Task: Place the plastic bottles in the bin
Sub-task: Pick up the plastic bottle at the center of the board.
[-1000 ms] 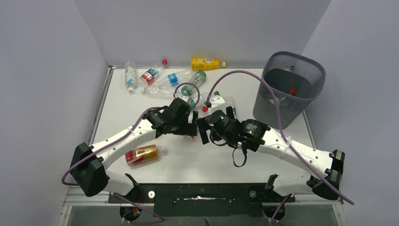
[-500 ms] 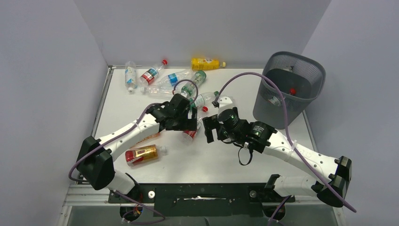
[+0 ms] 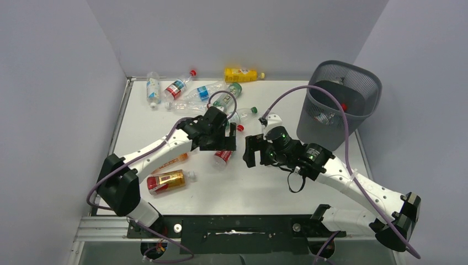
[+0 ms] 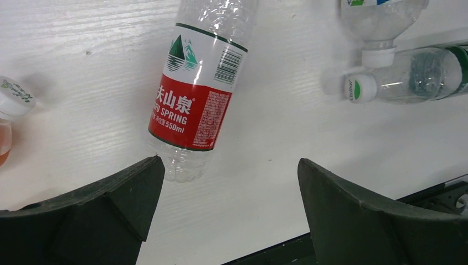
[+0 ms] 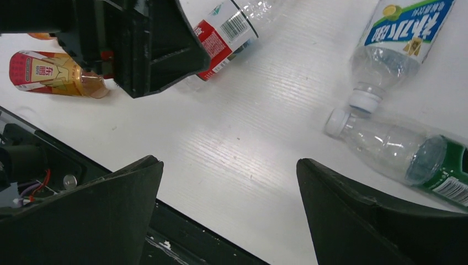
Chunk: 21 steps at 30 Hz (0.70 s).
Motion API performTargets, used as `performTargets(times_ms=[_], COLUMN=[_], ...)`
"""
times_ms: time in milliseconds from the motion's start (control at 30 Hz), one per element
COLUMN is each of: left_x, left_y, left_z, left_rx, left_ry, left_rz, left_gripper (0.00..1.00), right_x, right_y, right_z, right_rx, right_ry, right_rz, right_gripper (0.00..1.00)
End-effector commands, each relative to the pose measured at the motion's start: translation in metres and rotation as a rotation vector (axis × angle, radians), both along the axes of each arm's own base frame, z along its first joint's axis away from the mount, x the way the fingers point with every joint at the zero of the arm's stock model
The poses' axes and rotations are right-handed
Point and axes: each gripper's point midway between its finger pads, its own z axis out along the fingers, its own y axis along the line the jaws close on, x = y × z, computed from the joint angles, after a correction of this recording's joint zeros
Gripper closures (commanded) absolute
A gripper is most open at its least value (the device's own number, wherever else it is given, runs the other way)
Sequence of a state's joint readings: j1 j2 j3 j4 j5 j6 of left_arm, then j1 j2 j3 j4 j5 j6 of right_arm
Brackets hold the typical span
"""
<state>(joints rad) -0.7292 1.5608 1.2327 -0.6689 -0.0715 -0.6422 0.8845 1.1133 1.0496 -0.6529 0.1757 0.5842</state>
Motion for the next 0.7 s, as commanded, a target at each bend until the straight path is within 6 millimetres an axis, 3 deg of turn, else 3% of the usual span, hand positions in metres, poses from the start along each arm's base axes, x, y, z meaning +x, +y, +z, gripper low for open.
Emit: performTargets(times_ms=[0,133,300,500,667], left_x=[0.002,-0.009,-0.018,-0.014,-0.004], left_y=[-0.008,-0.008,-0.005,0.005,0.006], left_z=[0.037,0.04,0.045,0.031,0.012], left_rx=[-0.136,-0.184,-0.198,-0.109,-0.053], left_ry=[-0.099,-0.115,-0.131,-0.142,-0.139], left_rz=[-0.012,-0.043,-0.085,-0.113,-0.13], left_gripper=[0.07,0.07,0.07,0.07,0.07], right_x=[-0.003,-0.006,-0.008,-0.004,-0.007], right_y=[-0.008,-0.015,-0.005,0.004,0.016], right_z=[0.003,-0.001,-0.006,-0.011,0.002], right_rx=[0.072,0.091,0.155,0.124,0.205], right_ry=[0.027,0.044,0.044,0.105,0.103], right_rz=[-0.12,-0.166,-0.137,-0.151,-0.119], right_gripper=[0.02,0.02,0.02,0.01,0.0])
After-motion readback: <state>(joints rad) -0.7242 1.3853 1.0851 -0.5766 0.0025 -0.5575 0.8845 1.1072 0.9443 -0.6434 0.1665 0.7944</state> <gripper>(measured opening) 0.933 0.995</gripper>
